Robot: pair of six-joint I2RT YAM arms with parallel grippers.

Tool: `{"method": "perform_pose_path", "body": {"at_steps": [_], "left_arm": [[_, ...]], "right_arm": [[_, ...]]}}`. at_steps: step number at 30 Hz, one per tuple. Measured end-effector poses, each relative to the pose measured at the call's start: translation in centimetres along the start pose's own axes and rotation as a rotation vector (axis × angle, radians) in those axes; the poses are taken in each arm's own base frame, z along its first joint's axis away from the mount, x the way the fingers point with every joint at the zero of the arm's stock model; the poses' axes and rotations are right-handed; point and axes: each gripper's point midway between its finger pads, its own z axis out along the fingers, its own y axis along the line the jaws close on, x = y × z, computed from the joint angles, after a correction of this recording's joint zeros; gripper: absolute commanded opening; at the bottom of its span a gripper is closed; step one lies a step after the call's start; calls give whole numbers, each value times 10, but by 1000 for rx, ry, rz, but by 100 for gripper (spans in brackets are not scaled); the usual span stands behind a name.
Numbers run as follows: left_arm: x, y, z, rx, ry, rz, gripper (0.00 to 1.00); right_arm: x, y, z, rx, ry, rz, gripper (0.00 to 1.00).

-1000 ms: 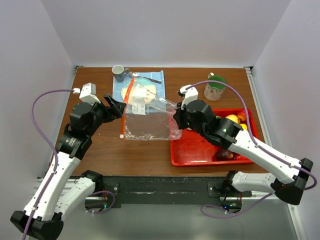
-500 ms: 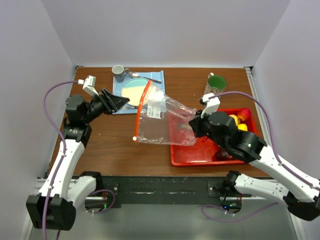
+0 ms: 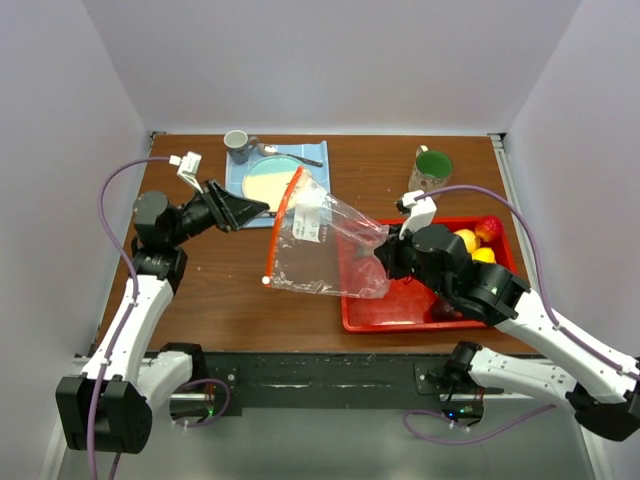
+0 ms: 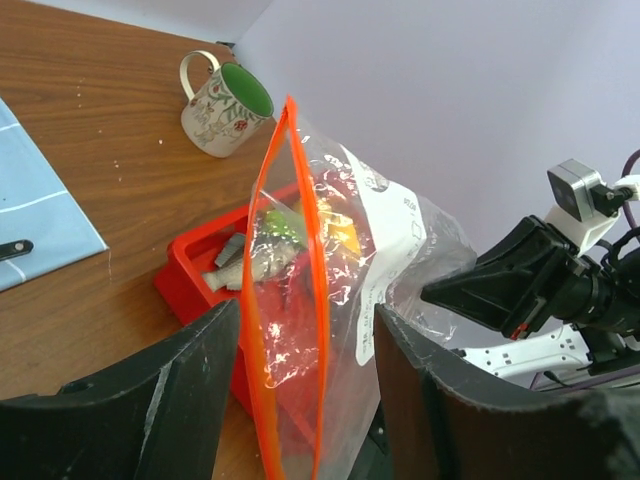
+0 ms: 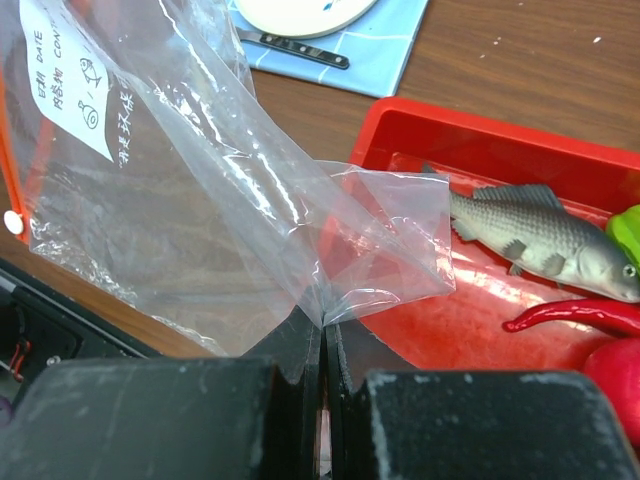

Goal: Place the food in the zip-top bag and seal the zipper

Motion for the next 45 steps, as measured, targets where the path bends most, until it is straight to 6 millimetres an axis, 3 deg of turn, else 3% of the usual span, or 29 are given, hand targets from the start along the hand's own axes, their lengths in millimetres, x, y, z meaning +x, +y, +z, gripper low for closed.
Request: {"method": "perform_pose_path", "body": {"at_steps": [9, 22, 37, 40, 41, 43, 44, 45], "left_arm": [[6, 13, 4, -13, 20, -21, 63], [6, 27, 14, -11, 30, -62, 58], [22, 15, 22, 35, 78, -67, 50], [29, 19, 22, 27, 92, -76, 37], [31, 20, 22, 22, 95, -78, 24], [37, 21, 22, 13, 109, -80, 10], [39, 21, 22, 8, 114, -79, 0], [42, 21, 22, 2, 120, -73, 0]], "right_arm": [[-1, 2, -3, -10, -6, 33, 0], [-7, 6, -13, -47, -28, 74, 0], [-6, 14, -5, -66, -16, 85, 0], [-5, 16, 0, -64, -10, 83, 0], [-5, 16, 1, -63, -10, 85, 0], [-6, 17, 3, -63, -10, 86, 0], [-5, 18, 5, -63, -10, 86, 2], [-6, 18, 6, -62, -10, 87, 9]]}}
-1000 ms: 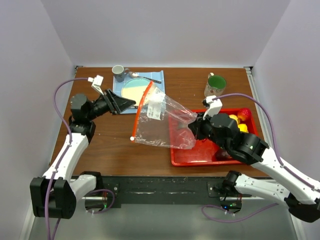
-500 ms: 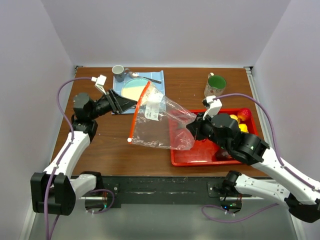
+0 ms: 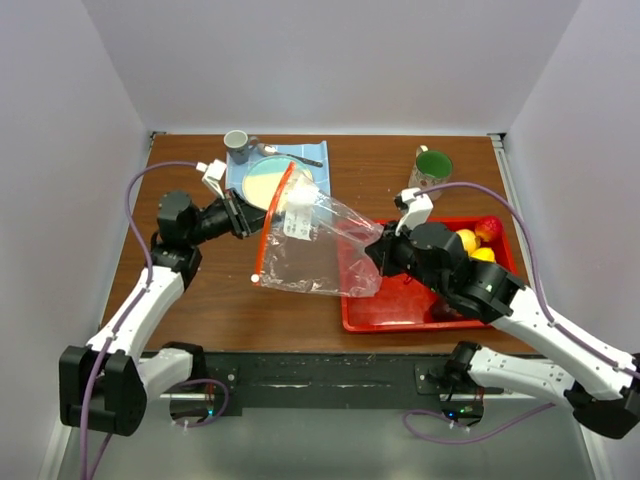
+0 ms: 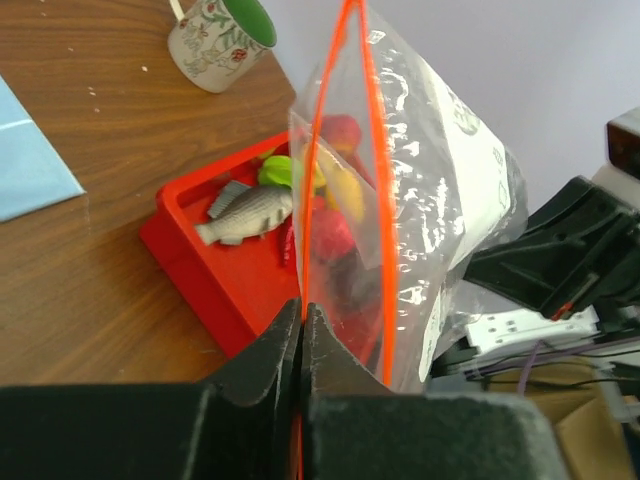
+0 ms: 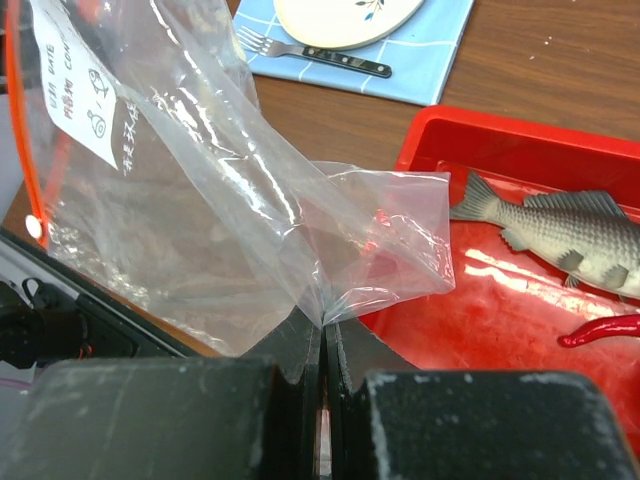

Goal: Place the food in the zip-top bag and seal the zipper

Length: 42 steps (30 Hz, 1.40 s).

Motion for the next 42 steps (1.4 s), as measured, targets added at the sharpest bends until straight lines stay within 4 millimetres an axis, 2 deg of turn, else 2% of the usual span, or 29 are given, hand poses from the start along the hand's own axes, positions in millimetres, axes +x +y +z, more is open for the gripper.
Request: {"method": "perform_pose_path", "body": {"at_steps": [1, 3, 4, 6, 7, 10, 13, 17, 22, 25, 27, 30, 42], "left_arm": [[2, 0, 0, -5, 6, 3, 0], [7, 5, -2, -47, 19, 15, 0], [7, 9, -4, -79, 19, 23, 0], [1, 18, -10, -199, 16, 41, 0], [-8, 21, -15, -268, -3, 69, 0], [-41, 19, -39, -454, -95, 183, 0], [-62, 7, -68, -573, -179, 276, 0], [-54, 12, -85, -661, -188, 284, 0], [-15, 41, -83, -721, -109, 227, 0], [14, 68, -80, -765, -45, 158, 0], [27, 81, -80, -789, -30, 120, 0], [34, 89, -78, -799, -41, 81, 0], [22, 78, -58, -699, -141, 12, 0]], "right_arm": [[1, 0, 2, 2, 3, -1, 29], [2, 2, 9, 7, 7, 4, 48], [4, 2, 13, 14, 15, 2, 64], [10, 1, 25, 39, 41, -12, 74], [12, 0, 30, 53, 54, -13, 81], [21, 1, 49, 86, 103, -31, 88], [23, 9, 63, 81, 136, -33, 89], [16, 39, 82, 25, 146, -16, 89], [22, 92, 102, -77, 157, -7, 87], [32, 109, 114, -105, 177, 11, 85], [38, 113, 123, -104, 189, 27, 81], [47, 114, 135, -93, 202, 51, 77], [89, 114, 179, -41, 273, 97, 69]]}}
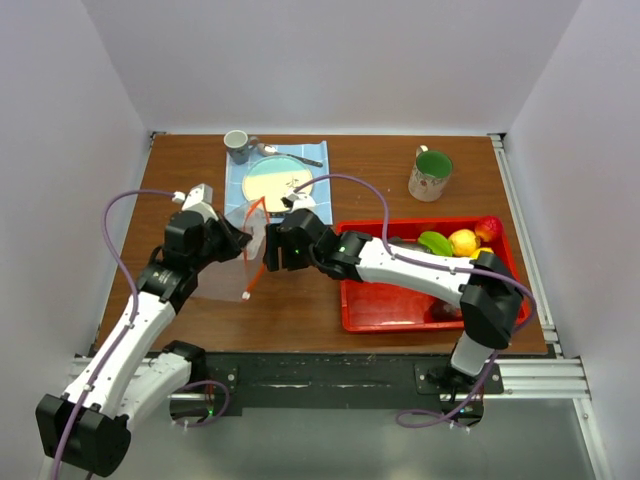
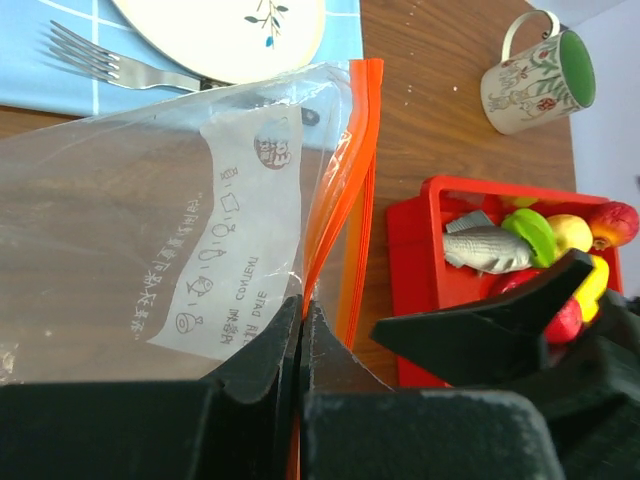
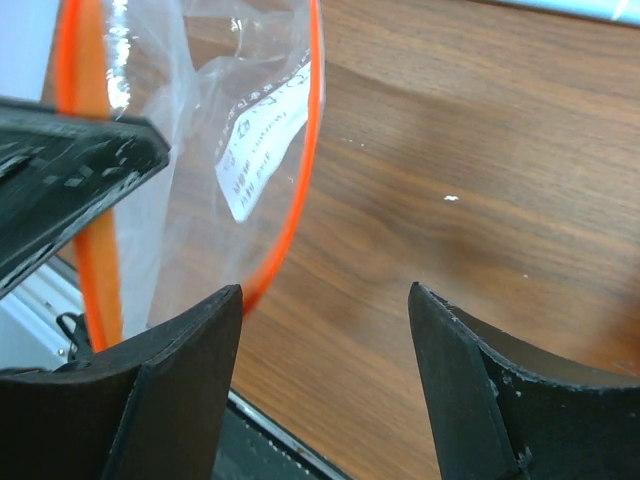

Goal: Place the food in the zip-top bag and seal the zipper

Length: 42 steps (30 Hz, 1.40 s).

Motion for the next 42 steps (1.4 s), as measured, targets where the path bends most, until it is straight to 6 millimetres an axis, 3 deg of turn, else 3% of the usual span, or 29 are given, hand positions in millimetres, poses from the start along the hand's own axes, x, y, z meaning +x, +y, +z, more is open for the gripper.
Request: {"method": "perform_pose_path", "body": {"at_steps": [1, 4, 5, 8, 10, 16, 19, 23, 26, 30, 34, 36, 39, 42], "left_arm": [[0, -1, 0, 5, 0, -2, 0], [0, -6, 1, 29, -6, -19, 0], [0, -7, 1, 34, -6, -22, 0], [-1, -7, 0, 37, -10, -23, 0], [-2, -6, 0, 29, -17, -21, 0], [-27, -2, -4, -41, -88, 16, 0], [-34, -6, -1, -46, -84, 34, 0], [-29, -5, 9, -62, -35, 38, 0], [-24, -6, 9, -52, -26, 30, 0], [-18, -9, 9, -28, -30, -3, 0], [-14, -12, 12, -15, -32, -30, 0], [-14, -13, 13, -12, -33, -42, 0], [-16, -17, 14, 2, -44, -57, 0], [-19, -20, 15, 16, -55, -65, 0]], "right_arm": [[1, 0, 4, 3, 2, 4, 68], [-1, 1, 11, 8, 3, 15, 50], [-2, 2, 13, 5, 1, 22, 30], [-9, -5, 16, 14, -6, 50, 3], [-17, -18, 19, 37, -13, 76, 0], [-31, -79, 22, 163, -13, 131, 0], [-29, -83, 21, 175, -2, 120, 10], [-19, -77, 18, 173, 25, 76, 52], [-16, -72, 10, 175, 36, 36, 62], [-28, -65, -22, 175, 4, 8, 65], [-65, -62, -81, 156, -134, 29, 67], [-77, -69, -109, 174, -198, 39, 67], [-81, -97, -135, 254, -251, 52, 67], [-68, -154, -136, 421, -226, 74, 68]]}}
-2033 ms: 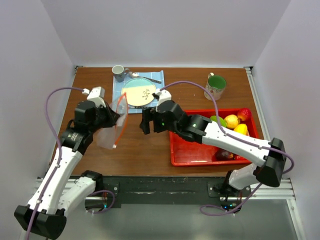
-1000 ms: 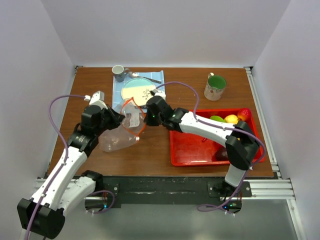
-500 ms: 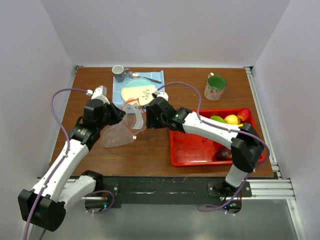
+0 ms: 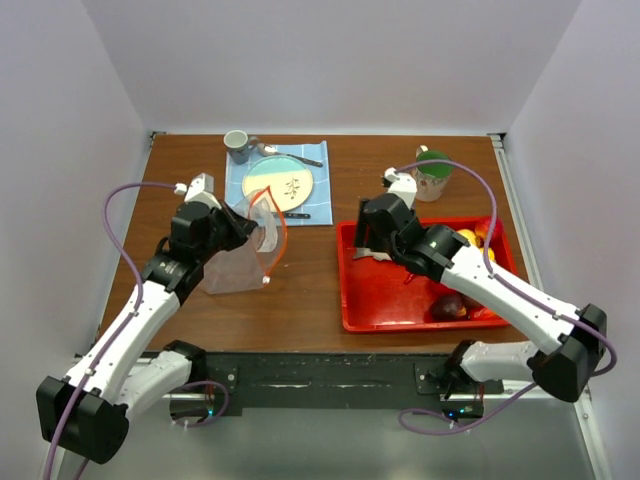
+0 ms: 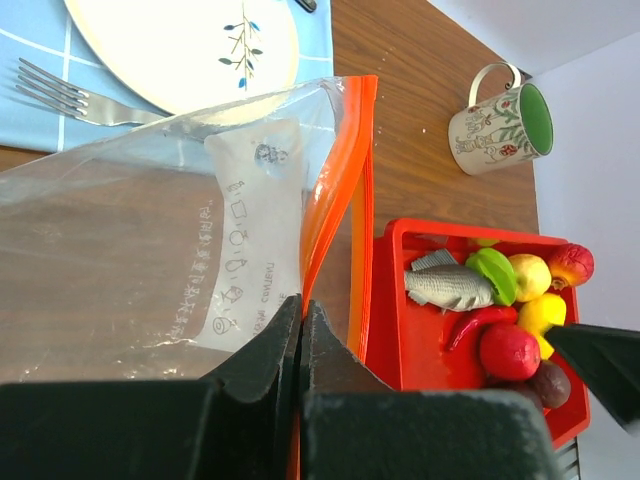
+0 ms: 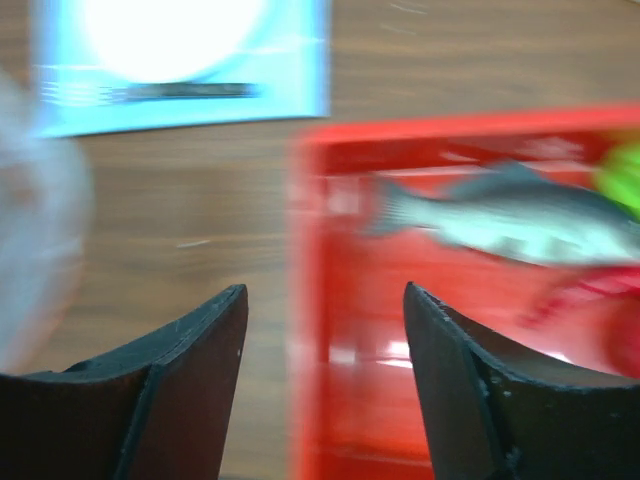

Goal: Place the food in the zip-top bag and seal the zipper

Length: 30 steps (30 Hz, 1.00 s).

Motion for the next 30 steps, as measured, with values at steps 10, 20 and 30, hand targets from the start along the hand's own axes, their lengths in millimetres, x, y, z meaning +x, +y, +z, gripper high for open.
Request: {"method": "perform_pose_path", "body": {"at_steps": [10, 20, 30], "left_arm": [[3, -1, 3, 7, 16, -9, 0], [2, -6, 4, 34, 15, -8, 0], [4, -5, 5, 36, 18, -8, 0]], "right_arm": [[41, -158, 18, 498, 132, 59, 92], [60, -197, 20, 531, 177, 225, 85], [63, -136, 71, 420, 228, 72, 47]]}}
